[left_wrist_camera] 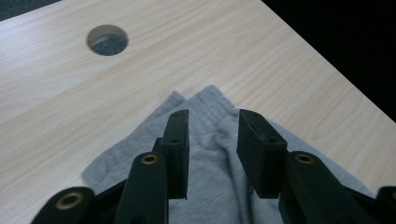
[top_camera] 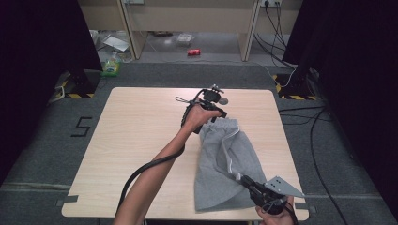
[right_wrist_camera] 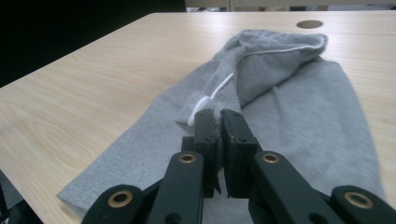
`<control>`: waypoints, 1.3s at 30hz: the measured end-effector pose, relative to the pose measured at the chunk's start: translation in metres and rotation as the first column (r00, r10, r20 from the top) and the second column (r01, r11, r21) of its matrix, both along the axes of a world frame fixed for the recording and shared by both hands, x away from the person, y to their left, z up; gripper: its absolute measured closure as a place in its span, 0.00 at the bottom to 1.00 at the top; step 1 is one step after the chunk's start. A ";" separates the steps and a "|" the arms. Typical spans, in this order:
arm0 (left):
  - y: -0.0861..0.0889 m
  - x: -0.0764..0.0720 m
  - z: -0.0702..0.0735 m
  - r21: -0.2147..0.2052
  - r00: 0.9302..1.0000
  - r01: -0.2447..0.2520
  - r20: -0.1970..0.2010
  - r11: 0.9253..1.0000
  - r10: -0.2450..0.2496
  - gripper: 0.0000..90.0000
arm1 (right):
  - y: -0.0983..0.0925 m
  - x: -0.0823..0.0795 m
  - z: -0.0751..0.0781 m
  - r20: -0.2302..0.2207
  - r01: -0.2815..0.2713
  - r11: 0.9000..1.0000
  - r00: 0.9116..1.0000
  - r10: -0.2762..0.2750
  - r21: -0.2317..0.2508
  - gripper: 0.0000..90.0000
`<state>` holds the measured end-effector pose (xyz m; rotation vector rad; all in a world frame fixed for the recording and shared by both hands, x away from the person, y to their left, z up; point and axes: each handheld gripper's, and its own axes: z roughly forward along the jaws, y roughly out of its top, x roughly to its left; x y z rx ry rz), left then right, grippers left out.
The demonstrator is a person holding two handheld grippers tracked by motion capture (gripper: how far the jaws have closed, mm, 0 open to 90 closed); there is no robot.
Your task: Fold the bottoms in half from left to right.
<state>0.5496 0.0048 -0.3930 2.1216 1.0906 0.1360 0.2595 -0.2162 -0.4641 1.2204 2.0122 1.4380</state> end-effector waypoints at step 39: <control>0.063 0.002 -0.076 0.016 0.994 -0.068 -0.084 0.998 0.070 0.54 | -0.010 0.114 -0.011 -0.099 0.083 0.873 0.984 -0.148 -0.481 0.95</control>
